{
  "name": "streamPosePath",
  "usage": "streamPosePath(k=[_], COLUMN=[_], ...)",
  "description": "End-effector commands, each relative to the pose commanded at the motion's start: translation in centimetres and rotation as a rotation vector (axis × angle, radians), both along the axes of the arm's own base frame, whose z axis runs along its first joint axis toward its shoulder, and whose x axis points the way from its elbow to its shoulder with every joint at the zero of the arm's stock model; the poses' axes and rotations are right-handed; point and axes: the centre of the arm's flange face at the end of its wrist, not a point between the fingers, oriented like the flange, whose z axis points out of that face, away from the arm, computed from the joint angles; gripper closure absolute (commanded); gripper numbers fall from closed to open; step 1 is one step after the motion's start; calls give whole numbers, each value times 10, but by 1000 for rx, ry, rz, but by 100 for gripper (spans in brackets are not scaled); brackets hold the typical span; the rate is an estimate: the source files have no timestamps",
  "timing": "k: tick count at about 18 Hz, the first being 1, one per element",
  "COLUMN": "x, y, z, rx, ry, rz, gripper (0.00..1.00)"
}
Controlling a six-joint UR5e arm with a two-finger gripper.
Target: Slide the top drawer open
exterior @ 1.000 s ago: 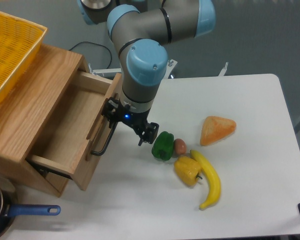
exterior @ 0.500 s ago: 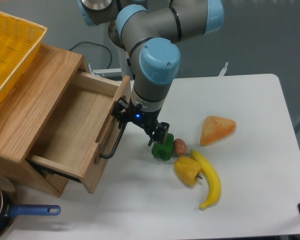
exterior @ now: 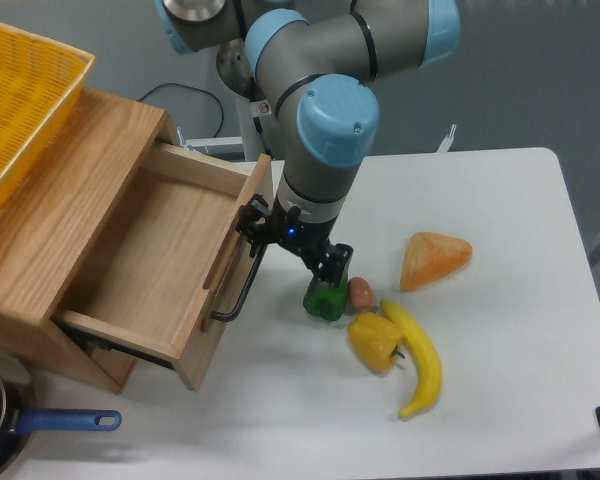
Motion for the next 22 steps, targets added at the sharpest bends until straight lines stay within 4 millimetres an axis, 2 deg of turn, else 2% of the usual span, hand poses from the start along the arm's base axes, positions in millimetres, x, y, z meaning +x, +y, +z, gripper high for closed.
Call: streamPosePath(k=[15,22], x=[-18,-17], y=[-9,-9], z=[-3,-1], rx=[13,15], ry=[9,11], rz=[13,14], gripper=[0,0])
